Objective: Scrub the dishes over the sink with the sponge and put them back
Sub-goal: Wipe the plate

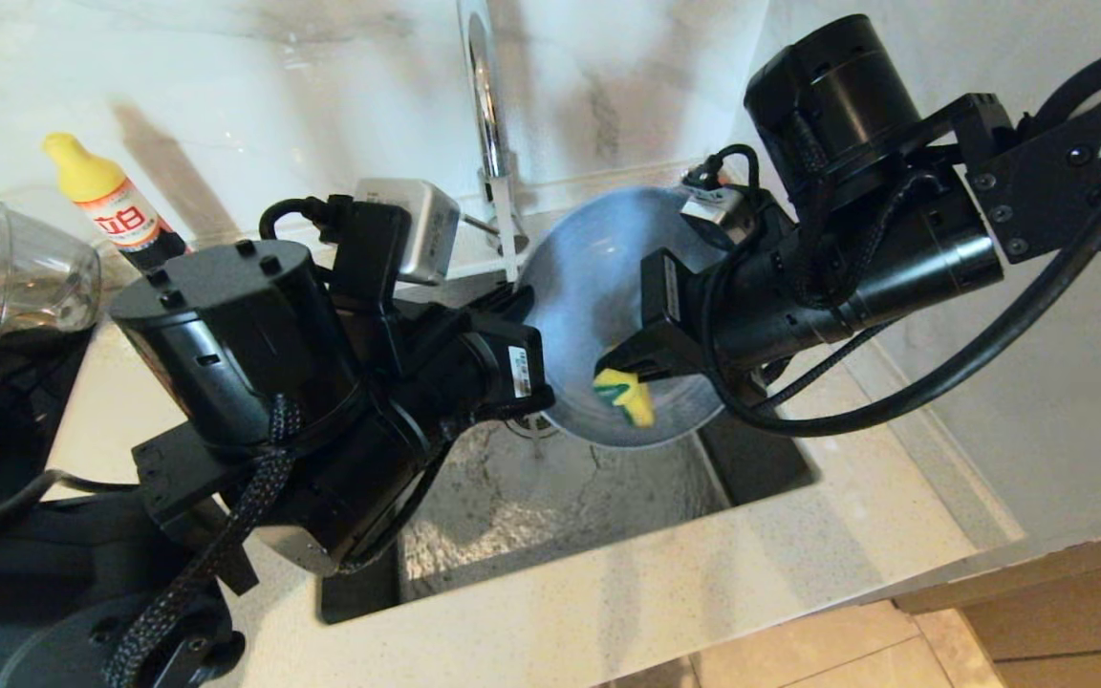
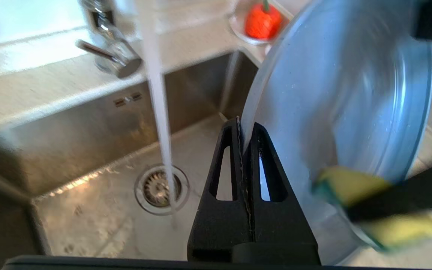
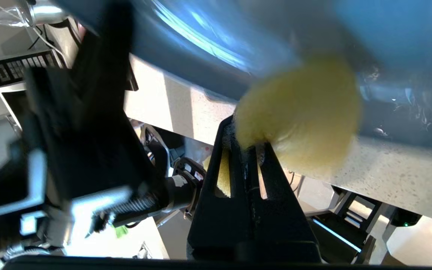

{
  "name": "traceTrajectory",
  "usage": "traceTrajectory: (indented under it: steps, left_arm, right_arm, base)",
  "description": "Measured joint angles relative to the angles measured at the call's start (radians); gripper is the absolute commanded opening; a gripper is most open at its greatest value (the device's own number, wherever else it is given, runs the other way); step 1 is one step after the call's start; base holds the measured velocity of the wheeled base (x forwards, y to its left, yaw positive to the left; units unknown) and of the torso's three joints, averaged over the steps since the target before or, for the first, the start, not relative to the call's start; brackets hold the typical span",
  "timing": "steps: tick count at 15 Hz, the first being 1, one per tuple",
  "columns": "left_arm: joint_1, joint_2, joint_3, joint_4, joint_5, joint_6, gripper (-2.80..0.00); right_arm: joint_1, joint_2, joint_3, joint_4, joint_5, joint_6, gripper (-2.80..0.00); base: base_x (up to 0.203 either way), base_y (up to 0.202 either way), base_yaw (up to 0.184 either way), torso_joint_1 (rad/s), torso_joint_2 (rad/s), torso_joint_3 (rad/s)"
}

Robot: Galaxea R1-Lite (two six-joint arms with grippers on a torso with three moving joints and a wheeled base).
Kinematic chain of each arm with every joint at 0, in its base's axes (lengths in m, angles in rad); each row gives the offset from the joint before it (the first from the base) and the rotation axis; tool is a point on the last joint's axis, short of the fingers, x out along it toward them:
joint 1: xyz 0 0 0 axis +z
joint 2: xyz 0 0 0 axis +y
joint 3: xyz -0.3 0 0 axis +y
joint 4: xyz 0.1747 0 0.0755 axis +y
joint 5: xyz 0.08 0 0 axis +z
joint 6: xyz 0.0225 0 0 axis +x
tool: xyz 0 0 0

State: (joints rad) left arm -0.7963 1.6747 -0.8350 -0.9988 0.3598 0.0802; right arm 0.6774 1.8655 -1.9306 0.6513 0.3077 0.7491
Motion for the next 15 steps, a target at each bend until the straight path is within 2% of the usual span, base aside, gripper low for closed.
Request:
traceTrajectory:
  steps: [4, 10, 12, 15]
  left_arm:
    - [-0.014, -0.004, 0.071, -0.048, -0.003, 0.008, -2.80]
    - [-0.018, -0.064, 0.182, -0.073, -0.004, 0.002, -2.80]
    - [-0.014, -0.087, 0.186, -0.072, -0.001, 0.000, -2.80]
    - [0.029, -0.095, 0.117, -0.060, -0.001, -0.007, -2.80]
  right_arm:
    - [-0.007, -0.001, -0.001, -0.014, -0.005, 0.002, -2.80]
    - [-0.070, -0.035, 0.000, -0.001, -0.005, 0.000, -2.80]
    - [-0.083, -0.043, 0.004, 0.010, -0.006, -0.001, -2.80]
    - [-0.086, -0.053, 0.012, 0.036, -0.004, -0.004, -2.80]
  base:
    - [0.000, 0.000, 0.000, 0.000, 0.00, 0.000]
    - [0.000, 0.000, 0.000, 0.000, 0.00, 0.000]
    - [0.000, 0.000, 0.000, 0.000, 0.00, 0.000]
    - [0.000, 0.000, 0.000, 0.000, 0.00, 0.000]
